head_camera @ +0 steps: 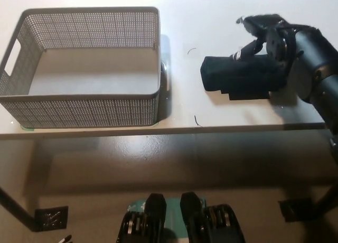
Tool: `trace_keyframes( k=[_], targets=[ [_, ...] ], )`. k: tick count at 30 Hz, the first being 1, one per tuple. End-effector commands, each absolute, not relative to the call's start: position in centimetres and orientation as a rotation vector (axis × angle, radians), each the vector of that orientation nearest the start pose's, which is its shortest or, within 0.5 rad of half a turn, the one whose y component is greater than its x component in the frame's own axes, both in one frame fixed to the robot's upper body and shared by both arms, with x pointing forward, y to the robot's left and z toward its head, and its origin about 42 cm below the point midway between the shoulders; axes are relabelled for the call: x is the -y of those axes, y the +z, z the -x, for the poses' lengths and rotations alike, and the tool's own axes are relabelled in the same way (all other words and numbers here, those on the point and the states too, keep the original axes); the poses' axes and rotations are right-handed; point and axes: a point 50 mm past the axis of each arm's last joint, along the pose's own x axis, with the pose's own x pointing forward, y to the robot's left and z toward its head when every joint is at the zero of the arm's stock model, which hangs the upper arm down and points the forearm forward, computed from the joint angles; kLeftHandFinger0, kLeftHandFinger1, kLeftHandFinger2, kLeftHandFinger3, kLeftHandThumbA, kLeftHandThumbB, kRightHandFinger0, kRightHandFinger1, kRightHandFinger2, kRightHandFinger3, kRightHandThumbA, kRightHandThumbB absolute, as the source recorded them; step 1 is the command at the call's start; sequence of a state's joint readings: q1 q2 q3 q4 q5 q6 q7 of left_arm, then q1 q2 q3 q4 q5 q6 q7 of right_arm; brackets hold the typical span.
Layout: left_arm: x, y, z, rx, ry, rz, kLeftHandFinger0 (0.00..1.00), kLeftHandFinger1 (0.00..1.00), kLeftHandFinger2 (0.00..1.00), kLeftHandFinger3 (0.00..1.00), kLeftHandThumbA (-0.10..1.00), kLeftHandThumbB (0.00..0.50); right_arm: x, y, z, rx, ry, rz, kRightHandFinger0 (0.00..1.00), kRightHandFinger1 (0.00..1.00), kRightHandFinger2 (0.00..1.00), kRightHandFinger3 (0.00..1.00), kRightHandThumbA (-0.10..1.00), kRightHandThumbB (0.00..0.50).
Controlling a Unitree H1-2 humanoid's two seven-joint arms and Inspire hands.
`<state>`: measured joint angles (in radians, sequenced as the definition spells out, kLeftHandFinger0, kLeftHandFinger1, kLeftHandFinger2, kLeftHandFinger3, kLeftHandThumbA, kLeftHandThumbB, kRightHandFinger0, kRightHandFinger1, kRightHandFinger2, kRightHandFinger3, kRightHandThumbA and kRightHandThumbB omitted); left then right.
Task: Use the right hand to pick up the pencil case on the right hand side and put it into a grey container on the left side
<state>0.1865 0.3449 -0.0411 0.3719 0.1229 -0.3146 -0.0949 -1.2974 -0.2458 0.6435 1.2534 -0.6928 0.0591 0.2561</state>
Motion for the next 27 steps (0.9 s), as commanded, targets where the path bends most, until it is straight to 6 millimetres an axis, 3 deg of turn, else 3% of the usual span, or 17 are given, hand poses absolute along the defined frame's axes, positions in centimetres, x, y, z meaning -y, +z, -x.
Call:
trace_keyframes(
  k=[1,3,4,8,12,16,18,24,26,27],
  targets=[
    [-34.7,0.4,-18.4,-0.234,-0.188,-0.483,1.0,1.0,1.0,1.0,1.0,0.376,17.5,32.4,-59.6,-0.146,0.342,1.573,1.0,1.0,1.0,1.0,0.83,0.5],
    [-34.5,0.4,-18.4,-0.213,-0.192,-0.482,1.0,1.0,1.0,1.0,1.0,0.358,17.5,30.8,-59.4,-0.17,0.357,1.553,1.0,1.0,1.0,1.0,0.82,0.5],
    [-34.5,0.3,-18.4,-0.217,-0.192,-0.48,1.0,1.0,1.0,1.0,1.0,0.385,17.3,29.4,-59.1,-0.185,0.369,1.553,1.0,1.0,1.0,1.0,0.81,0.5],
    [-34.4,0.3,-18.2,-0.216,-0.204,-0.492,1.0,1.0,1.0,1.0,1.0,0.378,16.7,25.9,-58.2,-0.238,0.414,1.556,1.0,1.0,1.0,1.0,0.85,0.5],
    [-34.3,0.7,-18.5,-0.209,-0.207,-0.491,1.0,1.0,1.0,1.0,1.0,0.387,16.5,23.7,-57.5,-0.255,0.433,1.513,1.0,1.0,1.0,1.0,0.81,0.5],
    [-34.2,1.4,-19.4,-0.19,-0.215,-0.483,1.0,1.0,1.0,1.0,1.0,0.368,16.6,22.6,-57.1,-0.268,0.437,1.495,1.0,1.0,1.0,1.0,0.8,0.5],
    [-34.2,1.8,-19.7,-0.188,-0.219,-0.499,1.0,1.0,1.0,1.0,1.0,0.402,16.7,21.9,-56.8,-0.287,0.442,1.486,1.0,1.0,1.0,1.0,0.8,0.5],
    [-34.3,2.1,-20.5,-0.17,-0.229,-0.51,1.0,1.0,1.0,1.0,1.0,0.429,17.3,20.5,-56.3,-0.328,0.448,1.446,1.0,1.0,1.0,1.0,0.76,0.5],
    [-34.3,2.2,-20.7,-0.16,-0.23,-0.52,1.0,1.0,1.0,1.0,1.0,0.427,17.5,20.4,-56.3,-0.32,0.437,1.432,1.0,1.0,1.0,1.0,0.69,0.5],
    [-34.2,2.3,-20.8,-0.159,-0.231,-0.522,1.0,1.0,1.0,1.0,1.0,0.439,17.7,20.4,-56.3,-0.286,0.413,1.416,1.0,1.0,1.0,1.0,0.6,0.5]
  ],
)
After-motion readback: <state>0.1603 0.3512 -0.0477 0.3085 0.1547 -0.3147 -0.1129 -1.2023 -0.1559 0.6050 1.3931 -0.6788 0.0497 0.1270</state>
